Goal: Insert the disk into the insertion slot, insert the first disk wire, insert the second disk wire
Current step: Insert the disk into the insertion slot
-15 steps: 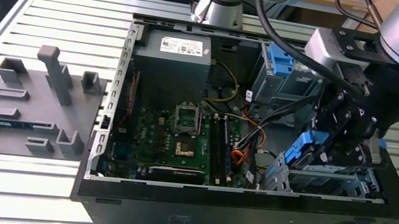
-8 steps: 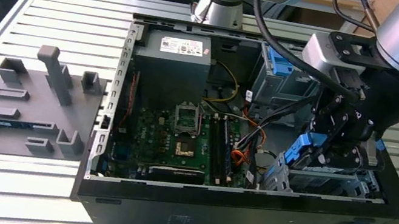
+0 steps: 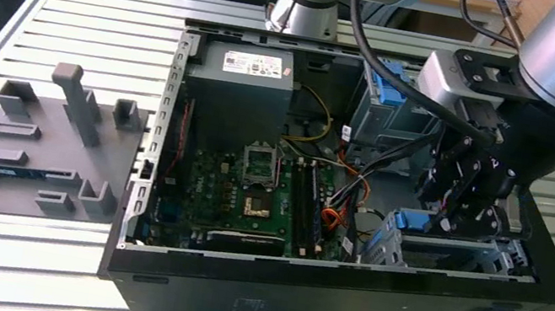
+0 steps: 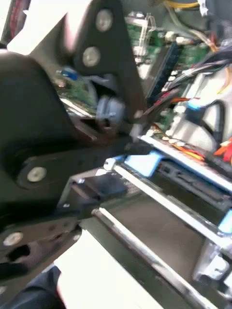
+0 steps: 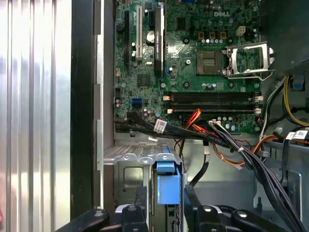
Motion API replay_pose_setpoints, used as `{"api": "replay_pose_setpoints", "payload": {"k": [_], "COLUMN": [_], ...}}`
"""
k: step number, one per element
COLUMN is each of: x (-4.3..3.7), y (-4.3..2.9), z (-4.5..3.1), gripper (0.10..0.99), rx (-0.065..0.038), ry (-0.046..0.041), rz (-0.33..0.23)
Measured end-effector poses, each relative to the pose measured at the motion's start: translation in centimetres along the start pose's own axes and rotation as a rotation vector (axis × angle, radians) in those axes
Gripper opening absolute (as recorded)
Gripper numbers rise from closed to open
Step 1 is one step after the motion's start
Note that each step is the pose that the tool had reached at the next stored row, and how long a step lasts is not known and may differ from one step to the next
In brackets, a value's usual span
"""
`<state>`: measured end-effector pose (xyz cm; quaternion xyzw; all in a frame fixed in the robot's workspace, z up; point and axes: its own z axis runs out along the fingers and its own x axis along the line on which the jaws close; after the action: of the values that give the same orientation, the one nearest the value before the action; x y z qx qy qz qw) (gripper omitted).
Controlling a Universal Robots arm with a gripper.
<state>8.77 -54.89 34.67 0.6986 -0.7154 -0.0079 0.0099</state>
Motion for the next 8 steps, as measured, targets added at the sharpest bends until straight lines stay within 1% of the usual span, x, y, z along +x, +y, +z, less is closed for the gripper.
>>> {"api": "replay_pose_setpoints", "payload": {"k": [2, 3, 4, 5, 6, 7, 8], "x": [0.0, 0.0, 0.0, 0.0, 0.0, 0.0, 0.0], "y": [0.0, 0.0, 0.0, 0.0, 0.0, -0.01, -0.01], "z": [0.09, 0.13, 0.17, 0.22, 0.26, 0.3, 0.34], "gripper": [0.435, 0.42, 0.357, 0.357, 0.298, 0.298, 0.239], "rx": [0.0, 0.0, 0.0, 0.0, 0.0, 0.0, 0.0], "ry": [-0.0003, -0.0002, -0.0002, -0.0002, -0.0002, -0.0002, -0.0003], "rz": [0.0, 0.0, 0.0, 0.0, 0.0, 0.0, 0.0]}}
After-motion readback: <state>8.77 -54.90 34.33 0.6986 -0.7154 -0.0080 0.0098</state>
